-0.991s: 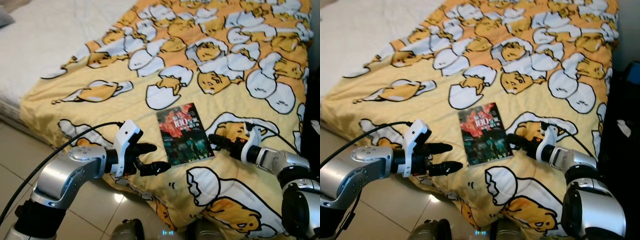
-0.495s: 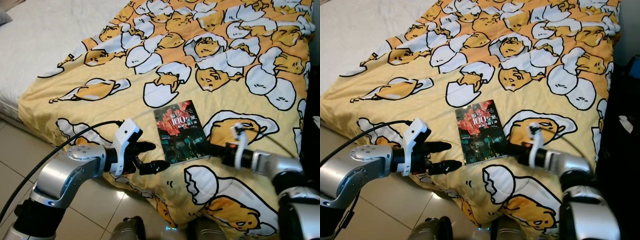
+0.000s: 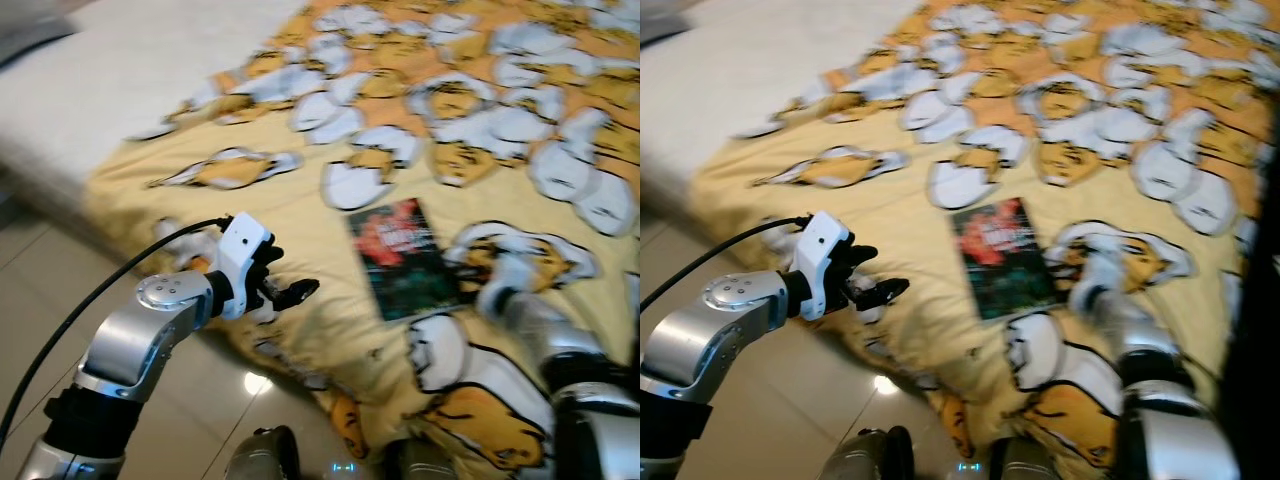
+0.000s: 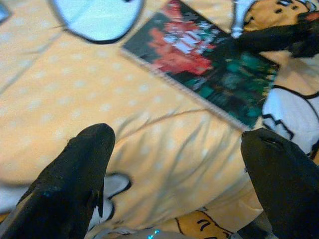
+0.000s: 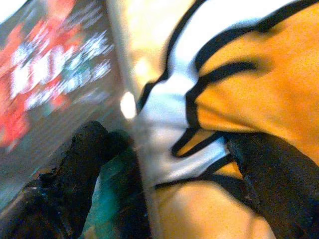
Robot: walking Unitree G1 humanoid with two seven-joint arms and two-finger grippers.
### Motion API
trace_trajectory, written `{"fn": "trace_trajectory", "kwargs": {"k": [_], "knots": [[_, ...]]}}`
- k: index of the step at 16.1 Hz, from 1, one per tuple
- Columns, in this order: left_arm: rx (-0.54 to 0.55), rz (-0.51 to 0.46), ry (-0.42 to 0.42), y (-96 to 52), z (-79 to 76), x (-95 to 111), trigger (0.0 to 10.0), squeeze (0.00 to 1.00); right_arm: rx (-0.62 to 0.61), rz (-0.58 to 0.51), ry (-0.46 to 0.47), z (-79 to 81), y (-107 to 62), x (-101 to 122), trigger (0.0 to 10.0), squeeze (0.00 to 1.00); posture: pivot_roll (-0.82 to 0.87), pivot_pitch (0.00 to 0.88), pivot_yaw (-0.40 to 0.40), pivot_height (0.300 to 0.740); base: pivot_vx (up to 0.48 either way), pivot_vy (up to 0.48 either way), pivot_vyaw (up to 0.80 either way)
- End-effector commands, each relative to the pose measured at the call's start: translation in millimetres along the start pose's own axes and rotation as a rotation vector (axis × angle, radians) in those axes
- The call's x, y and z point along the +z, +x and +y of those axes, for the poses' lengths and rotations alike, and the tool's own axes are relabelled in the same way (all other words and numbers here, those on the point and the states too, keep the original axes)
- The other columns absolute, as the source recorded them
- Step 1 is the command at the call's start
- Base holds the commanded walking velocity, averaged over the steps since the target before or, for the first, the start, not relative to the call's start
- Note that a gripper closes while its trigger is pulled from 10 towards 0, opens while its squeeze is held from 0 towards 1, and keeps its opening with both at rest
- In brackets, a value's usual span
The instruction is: Clean up the room
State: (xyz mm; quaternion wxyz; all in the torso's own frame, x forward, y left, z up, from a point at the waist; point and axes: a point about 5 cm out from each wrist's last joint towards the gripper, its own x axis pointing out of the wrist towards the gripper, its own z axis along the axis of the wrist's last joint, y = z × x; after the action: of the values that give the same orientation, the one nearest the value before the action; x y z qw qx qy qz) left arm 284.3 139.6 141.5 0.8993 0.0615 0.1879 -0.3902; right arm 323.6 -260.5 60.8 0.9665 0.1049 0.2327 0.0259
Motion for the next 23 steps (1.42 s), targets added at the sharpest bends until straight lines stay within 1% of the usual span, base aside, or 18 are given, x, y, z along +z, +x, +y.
{"fn": "trace_trajectory", "kwargs": {"k": [1, 3, 4, 5, 6, 8, 9, 10, 11, 12, 13, 15, 16, 17, 20, 21, 22, 23], "knots": [[0.016, -0.002, -0.013, -2.5, 1.8, -3, 10.0, 0.0, -0.088, -0.044, -0.006, -24.2, -11.0, 9, 10.0, 0.61, 0.01, 0.185, 0.047, 0.74, 0.0, 0.0, 0.0], [-0.01, 0.005, -0.013, -4.8, -0.7, -6, 10.0, 0.0, 0.056, -0.024, 0.014, -9.5, -7.5, 6, 10.0, 0.62, 0.01, 0.181, 0.051, 0.74, 0.0, 0.0, 0.0], [-0.036, 0.004, -0.021, -8.5, -3.2, -8, 10.0, 0.0, 0.177, -0.022, 0.038, 2.6, -6.7, 6, 10.0, 0.62, 0.01, 0.171, 0.055, 0.74, 0.0, 0.0, 0.0], [-0.043, 0.003, -0.028, -10.2, -4.1, -9, 10.0, 0.0, 0.21, -0.025, 0.043, 6.1, -6.8, 6, 10.0, 0.62, 0.01, 0.166, 0.056, 0.74, 0.0, 0.0, 0.0], [-0.037, -0.005, -0.019, -13.2, -5.4, -10, 10.0, 0.0, 0.246, -0.063, 0.037, 10.6, -8.1, 9, 10.0, 0.63, 0.01, 0.145, 0.05, 0.74, 0.0, 0.0, 0.0], [0.005, -0.039, -0.003, -15.1, -6.1, -9, 10.0, 0.0, 0.211, -0.241, 0.041, 12.2, -14.3, 34, 10.0, 0.63, 0.01, 0.118, 0.046, 0.74, 0.0, 0.0, 0.0], [0.035, -0.06, 0.004, -13.4, -6.5, -8, 10.0, 0.0, 0.236, -0.335, 0.077, 19.0, -21.7, 49, 10.0, 0.63, -0.02, 0.09, 0.056, 0.74, 0.0, 0.0, 0.0], [0.05, -0.071, 0.014, -12.1, -7.2, -7, 10.0, 0.0, 0.264, -0.368, 0.077, 24.7, -26.8, 55, 10.0, 0.62, -0.03, 0.083, 0.058, 0.74, 0.0, 0.0, 0.0], [0.085, -0.096, 0.013, -7.3, -10.1, -6, 10.0, 0.0, 0.336, -0.359, 0.005, 39.5, -35.2, 54, 10.0, 0.67, -0.05, 0.065, 0.071, 0.74, 0.0, 0.0, 0.0], [0.094, -0.102, 0.013, -5.7, -11.5, -6, 10.0, 0.0, 0.353, -0.345, -0.019, 43.3, -37.3, 51, 10.0, 0.71, -0.05, 0.056, 0.076, 0.74, 0.0, 0.0, 0.0], [0.106, -0.085, 0.027, -0.2, -16.3, -10, 10.0, 0.0, 0.362, -0.313, -0.026, 46.3, -38.9, 43, 10.0, 1.0, -0.06, 0.038, 0.081, 0.74, 0.0, 0.0, 0.0], [0.113, -0.063, 0.041, 5.5, -20.4, -15, 10.0, 0.0, 0.371, -0.269, 0.005, 47.6, -39.1, 34, 10.0, 1.0, -0.07, 0.022, 0.085, 0.74, 0.0, 0.0, 0.0], [0.13, -0.067, 0.02, 9.0, -21.1, -17, 10.0, 0.0, 0.341, -0.173, -0.033, 46.8, -32.6, 20, 10.0, 1.0, -0.07, 0.014, 0.086, 0.74, 0.0, 0.0, 0.0], [0.153, -0.065, 0.0, 11.5, -21.6, -21, 10.0, 0.0, 0.313, -0.111, -0.053, 46.8, -28.1, 10, 10.0, 1.0, -0.08, 0.011, 0.088, 0.74, 0.0, 0.0, 0.0], [0.163, -0.061, -0.008, 13.2, -25.5, -26, 10.0, 0.0, 0.24, -0.051, -0.061, 43.7, -17.7, -1, 10.0, 1.0, -0.08, 0.003, 0.085, 0.74, 0.0, 0.0, 0.0], [0.167, -0.066, -0.014, 13.9, -29.7, -27, 10.0, 0.0, 0.204, -0.029, -0.098, 41.2, -15.3, -5, 10.0, 1.0, -0.07, 0.0, 0.072, 0.74, 0.0, 0.0, 0.0], [0.192, -0.087, -0.019, 13.6, -32.3, -28, 10.0, 0.0, 0.179, -0.053, -0.148, 43.3, -15.7, -3, 10.0, 1.0, -0.07, 0.0, 0.063, 0.74, 0.0, 0.0, 0.0], [0.206, -0.094, -0.019, 13.3, -32.7, -28, 10.0, 0.0, 0.173, -0.067, -0.166, 44.6, -16.4, -1, 10.0, 1.0, -0.07, 0.0, 0.063, 0.74, 0.0, 0.0, 0.0]]}}
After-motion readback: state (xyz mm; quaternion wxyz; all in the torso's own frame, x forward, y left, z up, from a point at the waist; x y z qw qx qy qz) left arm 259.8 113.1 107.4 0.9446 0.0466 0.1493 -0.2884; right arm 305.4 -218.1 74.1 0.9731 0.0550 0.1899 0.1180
